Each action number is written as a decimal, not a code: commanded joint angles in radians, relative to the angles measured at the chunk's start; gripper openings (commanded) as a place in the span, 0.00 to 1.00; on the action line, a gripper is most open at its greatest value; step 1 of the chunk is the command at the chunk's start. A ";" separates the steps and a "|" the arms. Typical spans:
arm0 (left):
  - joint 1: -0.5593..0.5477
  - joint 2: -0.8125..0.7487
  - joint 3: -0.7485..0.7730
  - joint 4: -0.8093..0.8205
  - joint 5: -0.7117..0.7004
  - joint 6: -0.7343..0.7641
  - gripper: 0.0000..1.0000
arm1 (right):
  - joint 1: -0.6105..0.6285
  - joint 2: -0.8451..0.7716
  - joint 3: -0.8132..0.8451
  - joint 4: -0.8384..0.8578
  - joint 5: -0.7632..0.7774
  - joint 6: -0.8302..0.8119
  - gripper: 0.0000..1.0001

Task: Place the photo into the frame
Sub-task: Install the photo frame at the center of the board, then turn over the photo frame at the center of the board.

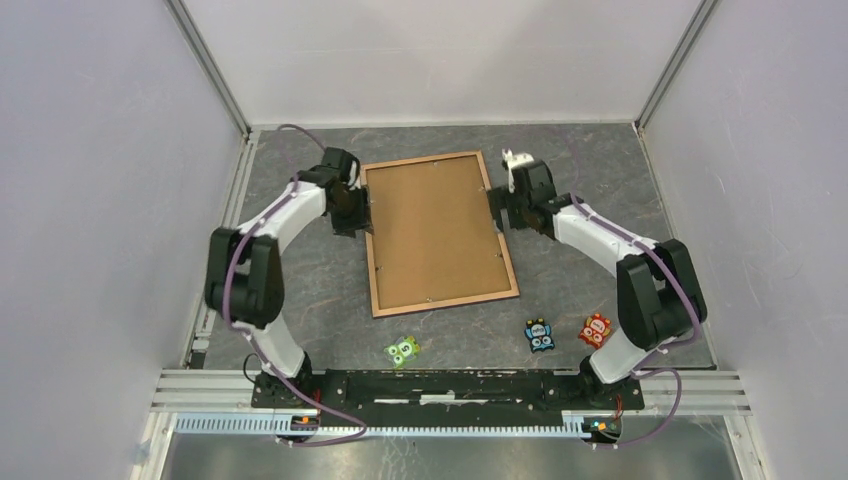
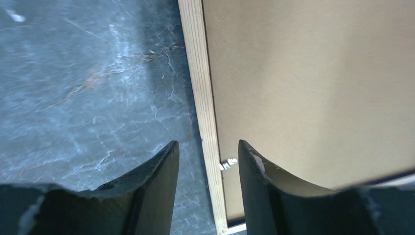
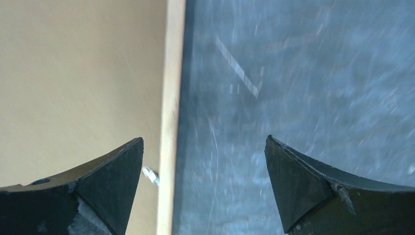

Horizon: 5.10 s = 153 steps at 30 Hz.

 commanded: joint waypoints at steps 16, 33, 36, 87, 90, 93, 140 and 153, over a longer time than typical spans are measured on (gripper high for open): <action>0.032 -0.518 -0.271 0.454 0.426 -0.111 0.71 | -0.001 -0.341 -0.488 0.093 -0.096 0.035 0.83; -0.032 -0.490 -0.283 0.480 0.514 -0.156 0.73 | 0.026 -0.386 -0.595 0.207 -0.173 0.099 0.70; -0.041 -0.489 -0.301 0.511 0.519 -0.172 0.71 | 0.035 -0.372 -0.603 0.230 -0.136 0.102 0.65; -1.199 0.032 -0.208 0.762 -1.015 0.661 0.92 | 0.074 -0.481 -0.445 0.084 -0.245 0.354 0.00; -1.199 0.158 -0.131 0.757 -1.128 0.758 0.89 | 0.074 -0.493 -0.449 0.088 -0.243 0.357 0.00; -1.198 0.226 -0.103 0.795 -1.171 0.824 0.88 | 0.074 -0.498 -0.439 0.079 -0.237 0.355 0.00; -0.879 -0.707 -0.364 0.696 -0.567 0.369 0.02 | 0.073 -0.922 -0.128 -0.096 0.156 0.061 0.81; -0.461 -0.997 -0.648 0.904 -0.182 -0.231 0.02 | 0.073 -0.926 -0.216 -0.085 0.108 0.097 0.81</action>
